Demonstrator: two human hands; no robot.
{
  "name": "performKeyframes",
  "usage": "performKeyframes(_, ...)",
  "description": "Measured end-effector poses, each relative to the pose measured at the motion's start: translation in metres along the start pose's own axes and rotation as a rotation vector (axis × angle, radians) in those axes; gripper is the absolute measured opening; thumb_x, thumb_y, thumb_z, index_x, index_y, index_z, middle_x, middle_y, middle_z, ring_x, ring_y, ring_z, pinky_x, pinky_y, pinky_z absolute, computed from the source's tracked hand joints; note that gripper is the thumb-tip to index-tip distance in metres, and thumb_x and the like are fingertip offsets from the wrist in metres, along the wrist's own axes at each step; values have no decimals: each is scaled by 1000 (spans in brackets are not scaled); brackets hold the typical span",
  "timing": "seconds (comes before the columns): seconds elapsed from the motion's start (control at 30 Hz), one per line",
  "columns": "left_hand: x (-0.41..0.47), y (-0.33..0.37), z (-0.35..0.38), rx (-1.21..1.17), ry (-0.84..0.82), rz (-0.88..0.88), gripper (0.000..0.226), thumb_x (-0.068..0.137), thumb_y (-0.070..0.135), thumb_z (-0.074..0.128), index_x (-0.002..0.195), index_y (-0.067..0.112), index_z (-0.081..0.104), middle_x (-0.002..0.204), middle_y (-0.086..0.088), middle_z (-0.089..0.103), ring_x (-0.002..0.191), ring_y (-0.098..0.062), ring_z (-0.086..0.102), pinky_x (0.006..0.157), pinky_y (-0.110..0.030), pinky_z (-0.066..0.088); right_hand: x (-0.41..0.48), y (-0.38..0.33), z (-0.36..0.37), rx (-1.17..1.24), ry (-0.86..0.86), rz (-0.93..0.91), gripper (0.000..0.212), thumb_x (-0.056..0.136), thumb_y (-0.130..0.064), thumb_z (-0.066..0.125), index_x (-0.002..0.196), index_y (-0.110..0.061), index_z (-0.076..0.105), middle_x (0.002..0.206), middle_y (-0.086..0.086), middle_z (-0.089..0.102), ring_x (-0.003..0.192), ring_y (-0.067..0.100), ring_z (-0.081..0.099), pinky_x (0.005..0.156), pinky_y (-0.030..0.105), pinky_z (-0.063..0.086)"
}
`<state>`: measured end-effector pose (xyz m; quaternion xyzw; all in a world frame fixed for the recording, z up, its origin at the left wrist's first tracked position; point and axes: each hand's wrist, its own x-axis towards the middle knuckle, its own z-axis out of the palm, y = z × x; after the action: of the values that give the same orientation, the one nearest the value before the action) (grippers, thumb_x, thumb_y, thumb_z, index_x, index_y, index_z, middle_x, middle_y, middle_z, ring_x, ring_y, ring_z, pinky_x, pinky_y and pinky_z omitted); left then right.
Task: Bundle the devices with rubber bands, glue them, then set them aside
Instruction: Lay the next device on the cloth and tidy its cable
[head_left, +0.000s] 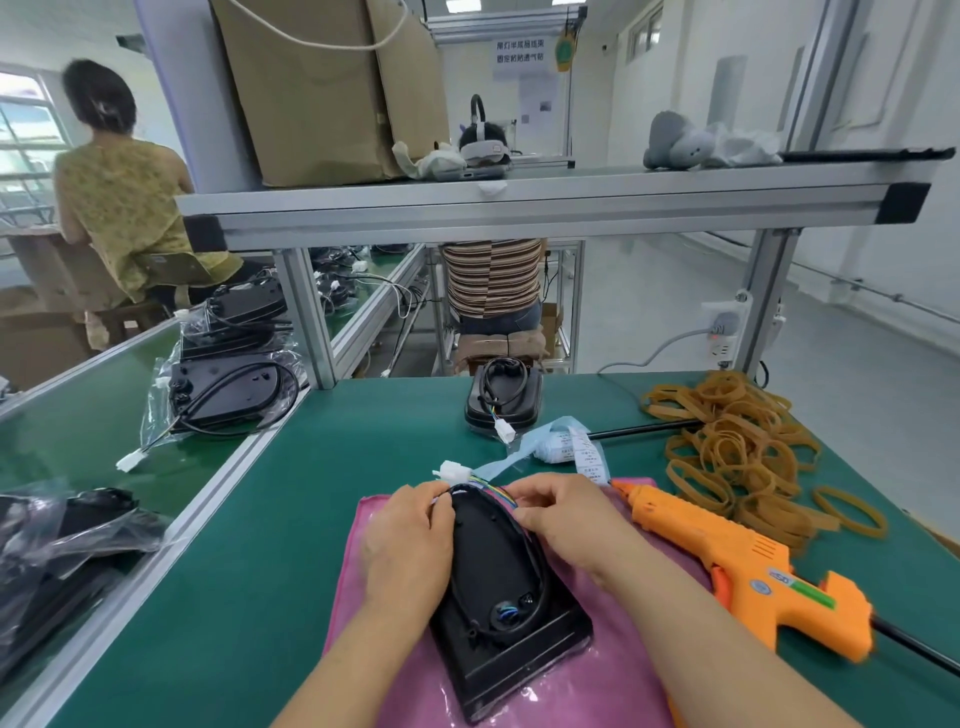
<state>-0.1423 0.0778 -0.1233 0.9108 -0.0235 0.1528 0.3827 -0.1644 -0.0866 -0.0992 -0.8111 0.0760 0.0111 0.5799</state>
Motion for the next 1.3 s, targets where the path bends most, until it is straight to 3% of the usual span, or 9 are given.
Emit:
performKeyframes(0.27, -8, -9, 2, -209, 130, -5, 20, 98, 14, 53, 104, 16, 72, 89, 7, 61, 90, -15, 54, 83, -24, 38, 11, -8, 9, -97, -39, 49, 22, 83, 0, 68, 77, -20, 74, 66, -6, 67, 52, -1, 56, 48, 9, 43)
performKeyframes(0.4, -9, -9, 2, -273, 167, 14, 19, 97, 11, 55, 105, 16, 72, 90, 12, 62, 89, -4, 55, 79, -7, 35, 14, -12, 11, -264, 10, 16, 17, 81, -4, 67, 81, -20, 74, 74, -10, 67, 72, 6, 60, 62, 11, 45)
performKeyframes(0.5, -9, -10, 4, -289, 177, -5, 18, 97, 13, 56, 104, 19, 72, 89, 12, 62, 90, -9, 56, 81, -16, 36, 15, -14, 12, -316, -15, -22, 17, 88, -11, 61, 86, -19, 76, 81, -8, 69, 79, 8, 61, 75, 21, 48)
performKeyframes(0.63, -8, -10, 6, -241, 148, -39, 19, 96, 16, 57, 99, 27, 72, 83, 11, 58, 86, -13, 55, 79, -28, 38, 14, -12, 12, -262, -74, -15, 34, 90, -29, 59, 59, -19, 51, 59, -9, 47, 59, 11, 41, 56, 25, 36)
performKeyframes(0.77, -6, -11, 6, -203, 160, -8, 20, 94, 14, 59, 99, 28, 72, 80, 10, 52, 83, -13, 54, 75, -27, 37, 13, -13, 16, -244, -147, -24, 9, 83, -17, 66, 85, -12, 74, 83, 1, 73, 71, 7, 58, 72, 25, 51)
performKeyframes(0.9, -2, -11, 4, -103, 128, 79, 20, 93, 11, 61, 105, 21, 74, 84, 7, 51, 86, -16, 54, 79, -30, 43, 14, -5, 25, -163, 6, 15, 7, 85, -14, 67, 84, -17, 73, 75, -7, 68, 68, 8, 57, 66, 23, 48)
performKeyframes(1.0, 1, -8, 3, -21, 95, 119, 23, 94, 10, 59, 104, 22, 75, 84, 5, 48, 82, -15, 50, 73, -29, 41, 15, 4, 28, -138, 104, 8, 23, 82, -9, 62, 96, -27, 61, 75, -9, 62, 69, 10, 57, 63, 25, 46)
performKeyframes(1.17, 2, -8, 2, 71, 85, 128, 24, 95, 13, 57, 108, 24, 74, 87, 7, 48, 78, -12, 46, 66, -28, 36, 18, 6, 27, -91, 139, -5, 12, 82, -13, 69, 75, -23, 65, 73, -9, 66, 69, 7, 60, 68, 26, 51)
performKeyframes(1.3, 1, -9, 1, 13, 90, 155, 22, 90, 8, 61, 101, 21, 76, 85, 8, 49, 80, -11, 48, 69, -24, 36, 21, 8, 32, -160, 200, 17, 12, 81, -15, 62, 72, -22, 64, 76, -9, 67, 74, 9, 61, 69, 29, 50)
